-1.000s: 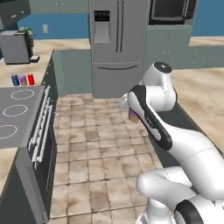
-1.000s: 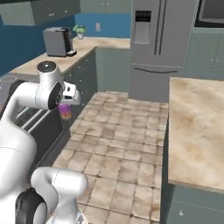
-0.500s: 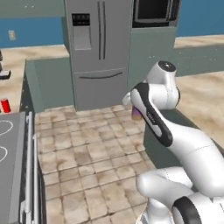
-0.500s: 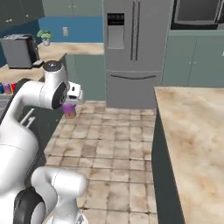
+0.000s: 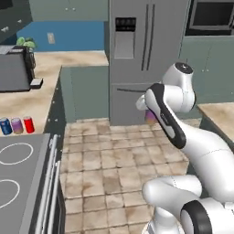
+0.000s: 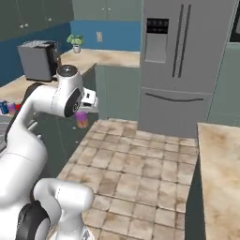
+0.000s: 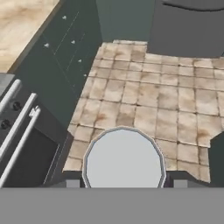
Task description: Four empty soda cans are scattered around the kitchen. Gather all the cans and cluster them next to the stove for recycling.
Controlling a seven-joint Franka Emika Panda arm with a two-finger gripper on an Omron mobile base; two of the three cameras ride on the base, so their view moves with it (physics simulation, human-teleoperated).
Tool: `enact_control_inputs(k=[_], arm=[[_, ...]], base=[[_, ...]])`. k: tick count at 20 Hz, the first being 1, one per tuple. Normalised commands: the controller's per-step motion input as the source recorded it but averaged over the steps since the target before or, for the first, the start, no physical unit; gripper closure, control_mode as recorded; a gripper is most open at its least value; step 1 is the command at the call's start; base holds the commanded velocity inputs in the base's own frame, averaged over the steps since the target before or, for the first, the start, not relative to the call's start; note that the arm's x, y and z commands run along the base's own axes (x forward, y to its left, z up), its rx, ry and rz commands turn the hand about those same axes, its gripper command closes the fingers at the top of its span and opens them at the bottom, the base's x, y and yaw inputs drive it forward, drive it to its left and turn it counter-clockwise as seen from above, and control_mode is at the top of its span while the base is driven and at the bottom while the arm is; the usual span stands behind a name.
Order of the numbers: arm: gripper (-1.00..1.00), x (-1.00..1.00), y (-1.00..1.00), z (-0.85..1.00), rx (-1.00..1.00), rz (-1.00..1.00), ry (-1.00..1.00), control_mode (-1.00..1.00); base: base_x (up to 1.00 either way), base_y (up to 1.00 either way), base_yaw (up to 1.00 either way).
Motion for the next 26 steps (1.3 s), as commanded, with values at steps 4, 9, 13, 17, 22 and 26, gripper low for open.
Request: enact_control_inputs(k=[4,9,13,17,22,26], arm=[[1.00,0.00,0.00,0.00,0.00,0.00,0.00,1.00],[1.00,0.00,0.00,0.00,0.00,0.00,0.00,1.00],[1.00,0.00,0.00,0.00,0.00,0.00,0.00,1.00],[1.00,0.00,0.00,0.00,0.00,0.00,0.00,1.00],[1.00,0.00,0.00,0.00,0.00,0.00,0.00,1.00],[1.00,0.00,0.00,0.00,0.00,0.00,0.00,1.00]], base=[[1.00,-0.13,0.67],[0.96,-0.50,0.54],[0.85,-0.62,0.51],[0.46,-0.57,0.56],[0.00,-0.47,0.63],[0.48,-0.55,0.54]])
